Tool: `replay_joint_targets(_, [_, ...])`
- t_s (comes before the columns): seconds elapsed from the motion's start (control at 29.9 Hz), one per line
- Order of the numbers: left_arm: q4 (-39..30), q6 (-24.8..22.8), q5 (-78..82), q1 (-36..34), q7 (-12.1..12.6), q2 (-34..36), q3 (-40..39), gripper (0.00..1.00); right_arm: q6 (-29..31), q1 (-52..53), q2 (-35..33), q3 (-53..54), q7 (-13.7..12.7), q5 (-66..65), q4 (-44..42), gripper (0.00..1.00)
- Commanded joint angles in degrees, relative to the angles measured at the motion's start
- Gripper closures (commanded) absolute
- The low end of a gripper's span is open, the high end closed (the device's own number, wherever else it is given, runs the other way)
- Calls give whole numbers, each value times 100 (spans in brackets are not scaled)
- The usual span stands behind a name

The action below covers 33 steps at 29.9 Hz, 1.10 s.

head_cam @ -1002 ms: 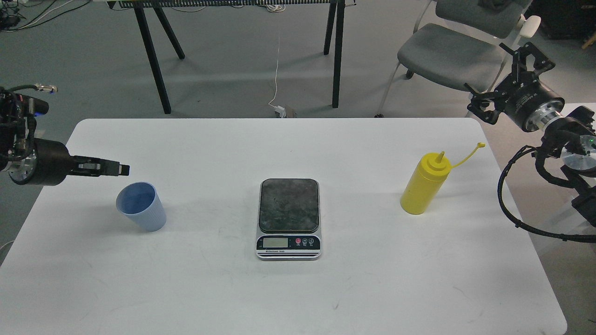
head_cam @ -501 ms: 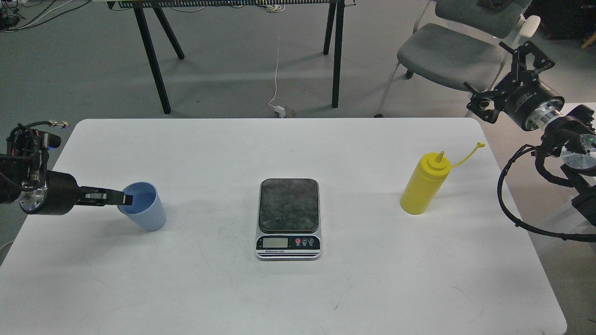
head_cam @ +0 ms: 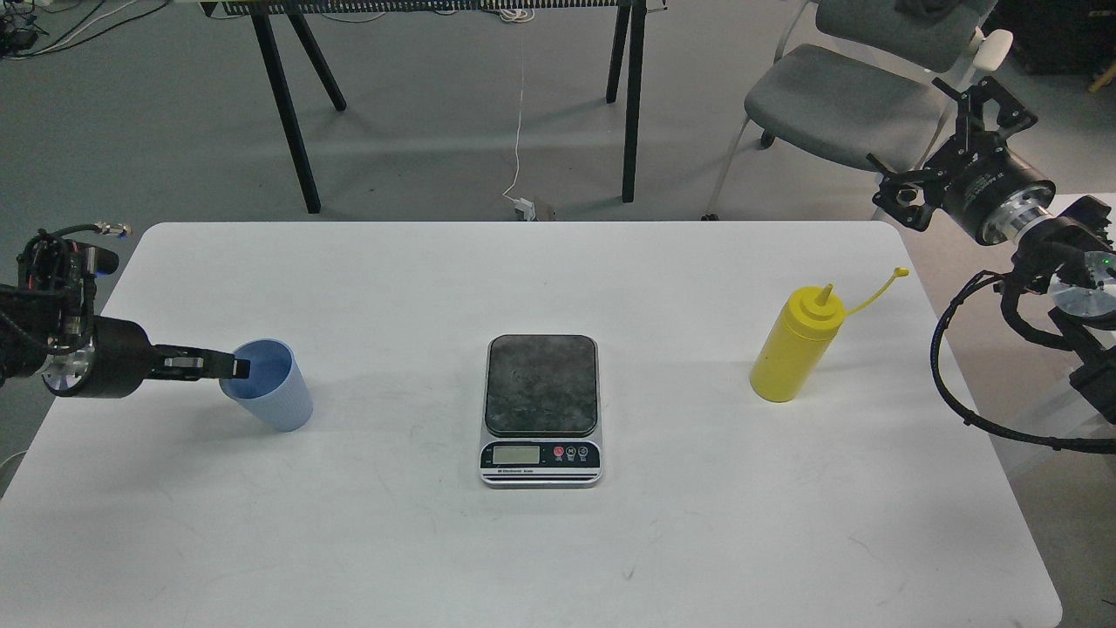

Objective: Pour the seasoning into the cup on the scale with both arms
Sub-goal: 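Close the left gripper on the rim of the blue cup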

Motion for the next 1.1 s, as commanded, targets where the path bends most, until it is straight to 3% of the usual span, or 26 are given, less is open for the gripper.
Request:
replay_joint_targets(0.0, [7, 88, 8, 87, 0, -10, 5, 58, 0, -8, -2, 0, 0, 0, 2, 1])
replay_joint_targets(0.3, [323, 334, -1, 307, 0, -238, -3, 61, 0, 0, -2, 0, 0, 0, 2, 1])
replay_joint_targets(0.47, [464, 492, 51, 333, 0, -308, 58, 99, 0, -8, -2, 0, 0, 0, 2, 1])
replay_joint_targets(1.07, [377, 440, 289, 298, 0, -256, 41, 100, 0, 0, -2, 0, 0, 0, 2, 1])
